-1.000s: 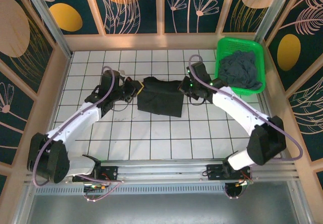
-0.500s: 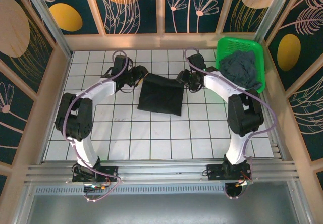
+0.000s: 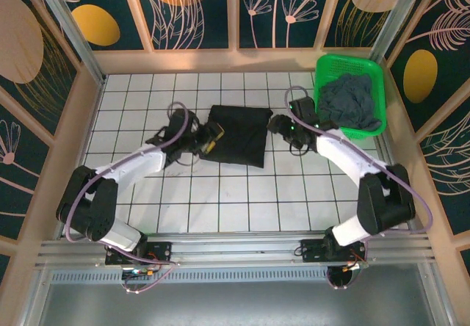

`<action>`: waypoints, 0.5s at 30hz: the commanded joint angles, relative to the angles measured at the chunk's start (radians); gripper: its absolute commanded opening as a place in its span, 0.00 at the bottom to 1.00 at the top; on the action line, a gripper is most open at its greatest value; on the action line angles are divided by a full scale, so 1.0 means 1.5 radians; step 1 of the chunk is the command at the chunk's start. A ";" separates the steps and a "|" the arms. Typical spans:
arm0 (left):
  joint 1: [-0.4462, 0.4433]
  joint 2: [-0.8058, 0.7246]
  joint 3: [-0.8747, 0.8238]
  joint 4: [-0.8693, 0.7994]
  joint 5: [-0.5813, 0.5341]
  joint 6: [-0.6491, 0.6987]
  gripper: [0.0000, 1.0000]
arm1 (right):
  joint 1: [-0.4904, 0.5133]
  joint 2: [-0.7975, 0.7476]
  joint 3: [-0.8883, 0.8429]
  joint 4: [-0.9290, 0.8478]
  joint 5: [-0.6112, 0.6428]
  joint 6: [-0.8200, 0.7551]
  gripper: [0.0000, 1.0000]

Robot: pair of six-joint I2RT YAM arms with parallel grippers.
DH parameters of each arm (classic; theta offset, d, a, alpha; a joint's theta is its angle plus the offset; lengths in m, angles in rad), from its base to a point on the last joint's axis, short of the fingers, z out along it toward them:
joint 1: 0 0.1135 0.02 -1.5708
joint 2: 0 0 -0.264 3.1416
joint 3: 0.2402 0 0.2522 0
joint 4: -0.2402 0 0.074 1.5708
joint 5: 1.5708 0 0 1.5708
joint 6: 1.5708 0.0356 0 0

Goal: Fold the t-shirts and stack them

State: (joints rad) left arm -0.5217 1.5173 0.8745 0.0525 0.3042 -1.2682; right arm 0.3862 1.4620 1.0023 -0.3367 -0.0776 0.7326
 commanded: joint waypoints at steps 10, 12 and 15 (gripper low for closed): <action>-0.111 0.126 -0.038 0.180 -0.064 -0.336 0.75 | 0.011 -0.158 -0.108 -0.003 -0.032 0.067 0.77; -0.118 0.171 -0.020 0.176 -0.069 -0.361 0.74 | 0.010 -0.171 -0.108 -0.009 -0.035 0.069 0.77; -0.123 0.221 0.001 0.178 -0.087 -0.387 0.70 | 0.011 -0.189 -0.107 -0.021 -0.035 0.070 0.77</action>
State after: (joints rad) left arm -0.6994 1.7966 0.8352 0.2905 0.2226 -1.7248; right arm 0.3946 1.2160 0.8516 -0.3435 -0.1150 0.8215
